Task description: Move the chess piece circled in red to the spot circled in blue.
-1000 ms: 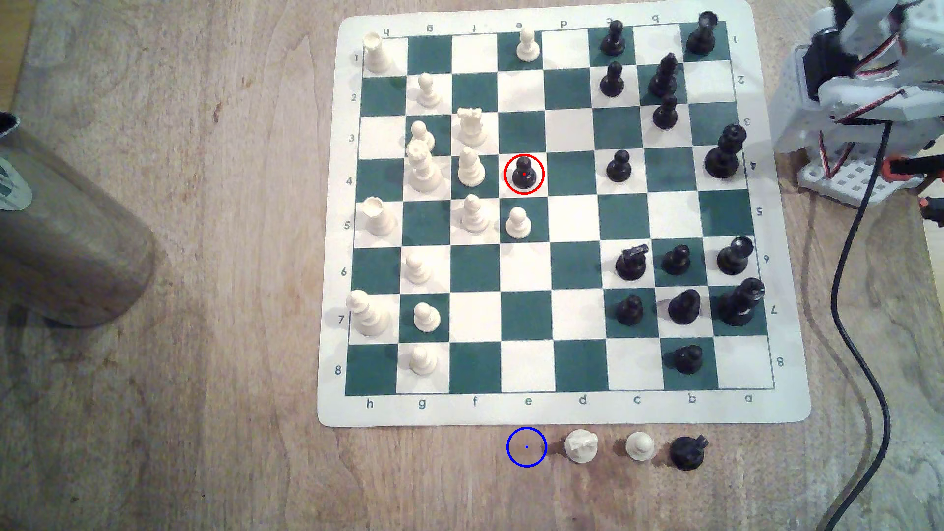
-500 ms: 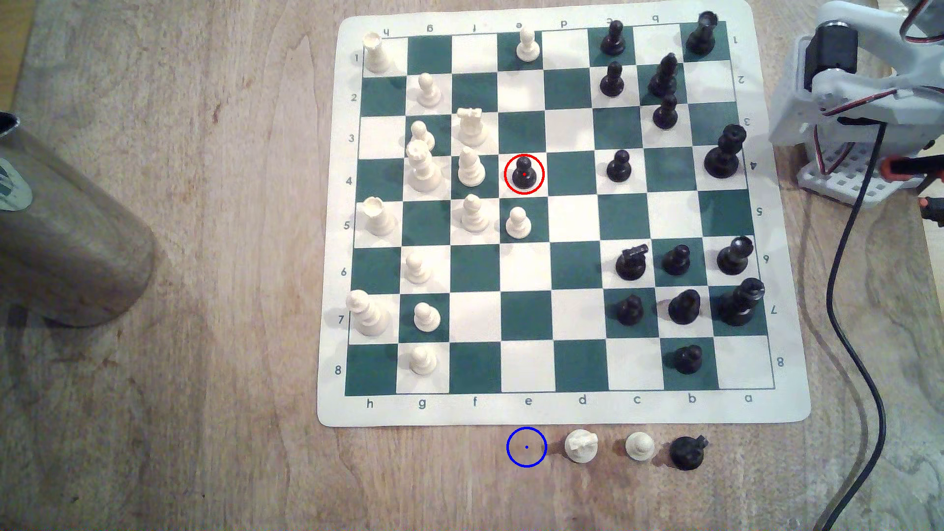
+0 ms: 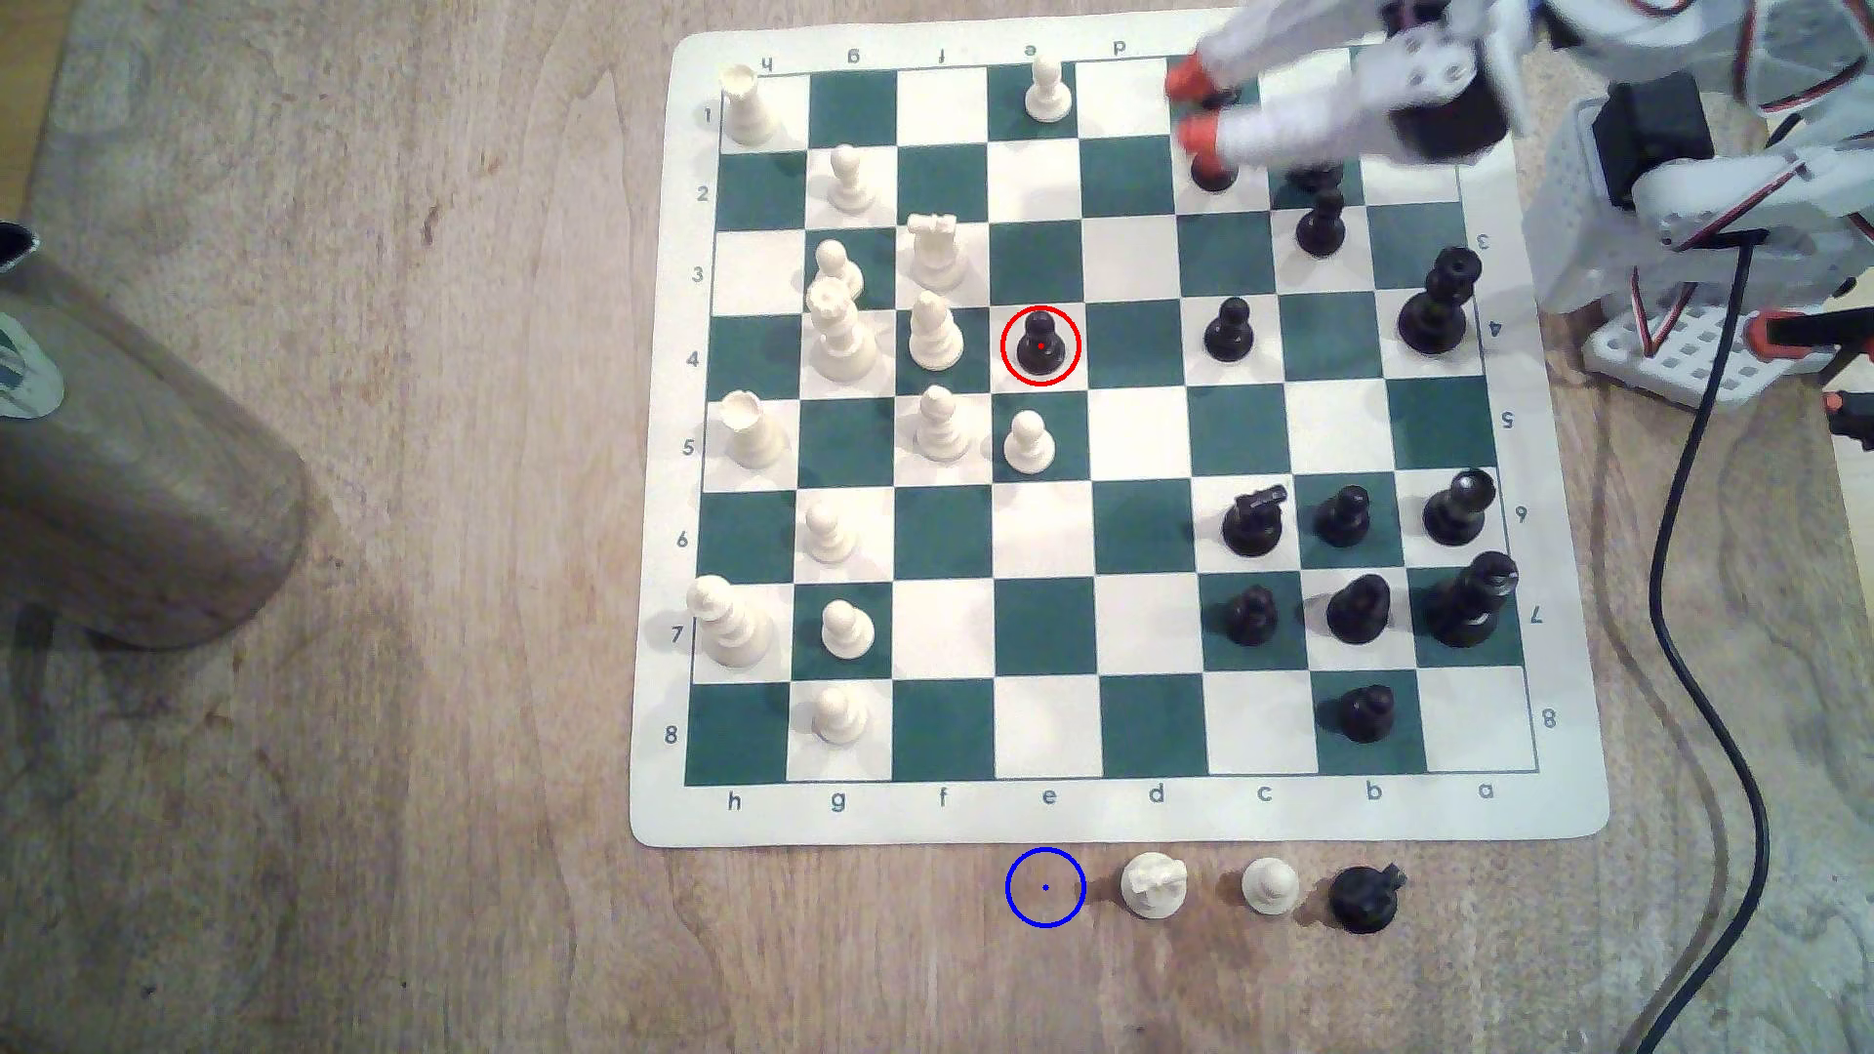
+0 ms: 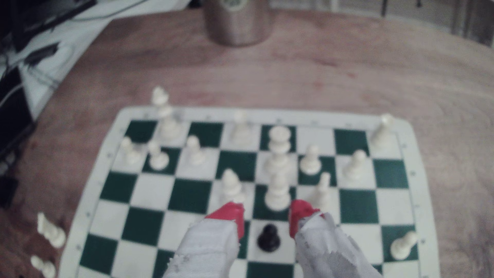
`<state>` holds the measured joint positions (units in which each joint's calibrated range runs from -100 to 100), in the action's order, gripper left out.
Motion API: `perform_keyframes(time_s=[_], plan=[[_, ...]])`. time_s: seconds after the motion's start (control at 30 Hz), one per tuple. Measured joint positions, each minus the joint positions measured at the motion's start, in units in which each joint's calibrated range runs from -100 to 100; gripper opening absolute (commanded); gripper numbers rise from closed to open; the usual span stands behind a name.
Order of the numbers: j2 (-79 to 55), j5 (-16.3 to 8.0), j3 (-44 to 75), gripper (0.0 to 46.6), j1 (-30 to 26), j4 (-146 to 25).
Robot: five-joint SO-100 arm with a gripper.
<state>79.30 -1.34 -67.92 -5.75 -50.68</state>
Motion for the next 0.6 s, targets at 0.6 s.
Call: perform_keyframes(time_s=[0.6], plan=[[-35.7,-7.2,10.1,10.7,0.0,9.6]])
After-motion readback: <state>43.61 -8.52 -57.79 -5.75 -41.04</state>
